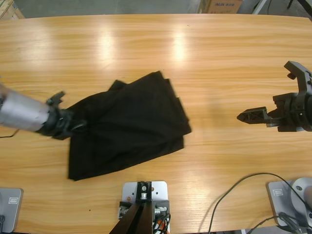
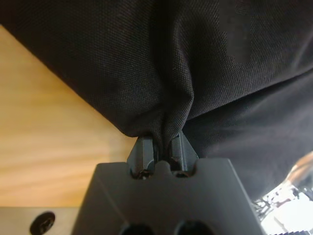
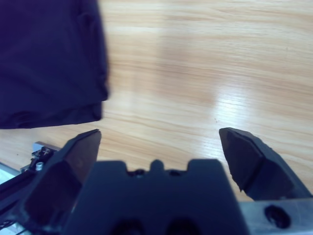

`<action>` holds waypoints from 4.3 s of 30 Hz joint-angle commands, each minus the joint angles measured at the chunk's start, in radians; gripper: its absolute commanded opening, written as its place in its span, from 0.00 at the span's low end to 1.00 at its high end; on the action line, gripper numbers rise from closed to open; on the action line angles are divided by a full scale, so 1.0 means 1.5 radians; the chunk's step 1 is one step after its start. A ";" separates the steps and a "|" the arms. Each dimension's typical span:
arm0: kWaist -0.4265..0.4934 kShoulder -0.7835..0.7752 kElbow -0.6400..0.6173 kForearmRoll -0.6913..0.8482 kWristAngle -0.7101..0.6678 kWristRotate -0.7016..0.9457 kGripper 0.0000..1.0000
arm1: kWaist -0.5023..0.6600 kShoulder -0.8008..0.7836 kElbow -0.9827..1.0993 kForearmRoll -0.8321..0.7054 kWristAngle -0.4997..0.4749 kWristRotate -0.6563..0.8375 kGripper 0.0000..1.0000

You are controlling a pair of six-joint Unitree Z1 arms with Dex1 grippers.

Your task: Fold clothes

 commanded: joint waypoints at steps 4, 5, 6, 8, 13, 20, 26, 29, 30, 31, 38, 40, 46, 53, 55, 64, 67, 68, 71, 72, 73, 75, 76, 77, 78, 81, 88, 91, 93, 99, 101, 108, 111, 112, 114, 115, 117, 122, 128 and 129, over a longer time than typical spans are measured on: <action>0.082 -0.156 -0.017 0.261 0.088 0.028 0.00 | 0.006 0.001 0.001 -0.020 -0.009 -0.001 1.00; 0.078 -0.166 -0.027 0.278 0.090 0.029 0.00 | 0.005 0.003 0.001 -0.023 -0.009 -0.001 1.00; 0.072 -0.172 -0.039 0.293 0.091 0.030 0.00 | 0.005 0.006 0.001 -0.023 -0.010 -0.001 1.00; 0.055 -0.171 -0.072 0.318 0.097 0.034 0.00 | 0.005 0.008 0.001 -0.026 -0.009 -0.001 1.00; 0.002 -0.102 -0.179 0.335 0.098 0.036 0.00 | 0.005 0.008 0.002 -0.026 -0.009 -0.001 1.00; -0.045 -0.012 -0.315 0.367 0.095 0.039 0.00 | 0.006 0.012 0.002 -0.029 -0.008 -0.001 1.00; -0.070 0.025 -0.362 0.383 0.087 0.042 0.00 | 0.006 0.016 0.002 -0.032 -0.005 -0.001 1.00; -0.074 0.019 -0.393 0.405 0.090 0.048 0.00 | 0.005 0.017 0.002 -0.033 -0.004 -0.001 1.00; -0.074 0.017 -0.401 0.405 0.090 0.053 0.00 | 0.005 0.018 0.002 -0.033 -0.004 -0.002 1.00; -0.076 0.021 -0.410 0.404 0.089 0.061 0.00 | 0.005 0.017 0.003 -0.033 -0.004 -0.002 1.00; -0.101 0.069 -0.500 0.433 0.089 0.073 0.00 | 0.005 0.015 0.003 -0.032 -0.003 -0.001 1.00; -0.101 0.060 -0.493 0.452 0.097 0.073 0.00 | 0.006 0.017 0.003 -0.033 -0.003 -0.001 1.00; -0.081 -0.012 -0.427 0.481 0.120 0.070 0.00 | 0.005 0.016 0.003 -0.032 -0.003 -0.001 1.00; 0.000 -0.100 -0.380 0.541 0.150 0.089 0.00 | 0.005 0.018 0.003 -0.034 -0.004 -0.001 1.00; 0.019 -0.114 -0.380 0.556 0.155 0.098 0.00 | 0.005 0.020 0.003 -0.035 -0.004 -0.001 1.00; -0.010 -0.040 -0.484 0.564 0.134 0.111 0.00 | 0.005 0.025 0.003 -0.035 -0.001 -0.002 1.00; -0.046 0.054 -0.535 0.564 0.116 0.116 0.00 | 0.006 0.026 0.003 -0.035 0.002 -0.002 1.00; -0.057 0.083 -0.552 0.563 0.111 0.116 0.00 | 0.006 0.025 0.003 -0.034 0.002 -0.002 1.00; -0.084 0.156 -0.599 0.564 0.099 0.119 0.00 | 0.005 0.026 0.003 -0.034 0.004 -0.002 1.00; -0.090 0.179 -0.607 0.564 0.092 0.121 0.00 | 0.005 0.026 0.003 -0.034 0.004 -0.002 1.00; -0.096 0.200 -0.614 0.563 0.087 0.123 0.00 | 0.006 0.026 0.003 -0.034 0.004 -0.002 1.00; -0.108 0.225 -0.625 0.563 0.081 0.123 0.00 | 0.005 0.023 0.004 -0.034 0.005 -0.002 1.00; -0.113 0.232 -0.632 0.563 0.079 0.122 0.00 | 0.006 0.021 0.005 -0.034 0.005 -0.002 1.00; -0.117 0.239 -0.640 0.563 0.077 0.122 0.00 | 0.006 0.021 0.005 -0.033 0.005 -0.002 1.00; -0.119 0.245 -0.649 0.563 0.075 0.122 0.00 | 0.006 0.021 0.005 -0.034 0.006 -0.002 1.00; -0.126 0.261 -0.680 0.564 0.074 0.123 0.00 | 0.005 0.026 0.004 -0.036 0.008 -0.002 1.00; -0.145 0.312 -0.741 0.564 0.070 0.115 0.00 | 0.005 0.026 0.005 -0.037 0.014 -0.002 1.00; -0.156 0.341 -0.773 0.564 0.068 0.122 0.00 | 0.005 0.026 0.005 -0.037 0.015 -0.002 1.00; -0.165 0.356 -0.797 0.562 0.068 0.123 0.49 | 0.005 0.028 0.005 -0.037 0.016 -0.002 1.00; -0.188 0.364 -0.875 0.546 0.093 0.151 1.00 | 0.006 0.031 0.005 -0.037 0.019 -0.003 1.00; -0.192 0.351 -0.908 0.534 0.114 0.172 1.00 | 0.005 0.031 0.005 -0.037 0.018 -0.003 1.00; -0.192 0.293 -0.906 0.508 0.173 0.190 1.00 | 0.006 0.018 0.006 -0.035 0.012 -0.007 1.00; -0.175 0.162 -0.740 0.431 0.214 0.195 0.99 | 0.006 0.016 0.003 -0.041 -0.001 -0.035 1.00; -0.166 0.103 -0.645 0.375 0.214 0.200 0.98 | 0.005 0.018 -0.002 -0.047 -0.005 -0.056 1.00; -0.165 -0.009 -0.464 0.278 0.214 0.222 0.97 | 0.006 0.032 -0.034 -0.045 0.006 -0.063 0.86; -0.172 -0.048 -0.399 0.253 0.212 0.251 0.95 | 0.005 0.043 -0.054 -0.032 0.026 -0.079 0.56; -0.207 -0.094 -0.330 0.250 0.207 0.292 0.70 | -0.006 0.079 -0.110 -0.035 0.095 -0.180 0.00; -0.247 -0.102 -0.309 0.250 0.198 0.287 0.00 | -0.032 0.211 -0.224 -0.042 0.226 -0.247 0.00; -0.247 -0.049 -0.289 0.219 0.137 0.302 0.00 | -0.072 0.331 -0.303 -0.107 0.418 -0.250 0.00; -0.248 -0.039 -0.280 0.210 0.135 0.304 0.00 | -0.072 0.349 -0.308 -0.123 0.443 -0.249 0.00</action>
